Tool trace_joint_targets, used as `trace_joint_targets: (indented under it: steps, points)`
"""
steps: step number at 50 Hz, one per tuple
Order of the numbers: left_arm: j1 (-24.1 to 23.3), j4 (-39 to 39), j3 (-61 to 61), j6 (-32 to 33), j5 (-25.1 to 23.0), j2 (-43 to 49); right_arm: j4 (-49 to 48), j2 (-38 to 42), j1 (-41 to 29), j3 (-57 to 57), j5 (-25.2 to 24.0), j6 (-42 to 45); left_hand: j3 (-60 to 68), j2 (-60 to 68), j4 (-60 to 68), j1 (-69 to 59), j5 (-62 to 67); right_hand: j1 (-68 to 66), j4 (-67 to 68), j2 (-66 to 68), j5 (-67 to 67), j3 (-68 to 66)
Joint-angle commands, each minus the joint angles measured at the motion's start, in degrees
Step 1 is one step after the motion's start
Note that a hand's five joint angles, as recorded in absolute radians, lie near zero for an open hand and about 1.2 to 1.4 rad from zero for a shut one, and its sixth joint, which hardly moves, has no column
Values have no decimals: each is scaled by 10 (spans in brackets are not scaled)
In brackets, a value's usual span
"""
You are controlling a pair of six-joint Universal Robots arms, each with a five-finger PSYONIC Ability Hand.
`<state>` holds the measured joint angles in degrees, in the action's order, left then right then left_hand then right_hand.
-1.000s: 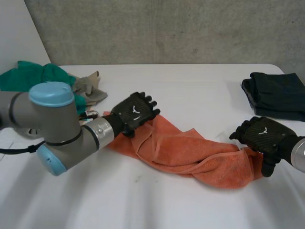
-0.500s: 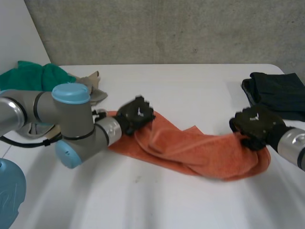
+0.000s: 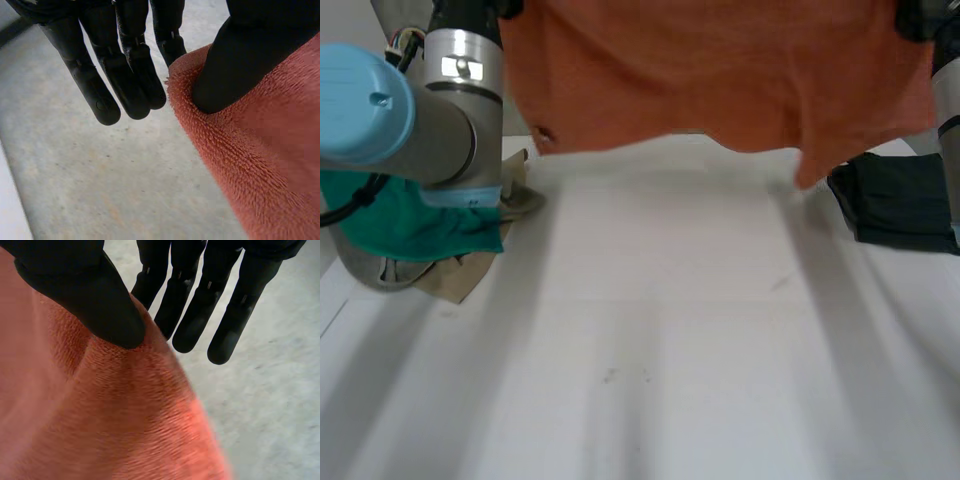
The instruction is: Fold the laundry.
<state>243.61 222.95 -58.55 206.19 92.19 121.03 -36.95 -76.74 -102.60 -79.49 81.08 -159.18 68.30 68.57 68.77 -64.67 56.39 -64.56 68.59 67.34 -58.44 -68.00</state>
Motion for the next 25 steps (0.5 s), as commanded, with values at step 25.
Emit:
trace_joint_targets:
  steps: [25]
  points:
    - [-9, -152, -463, 73, -9, -157, 321, 104, 83, -130, -111, 111, 117, 114, 112, -153, 136, 121, -162, -149, 160, 156]
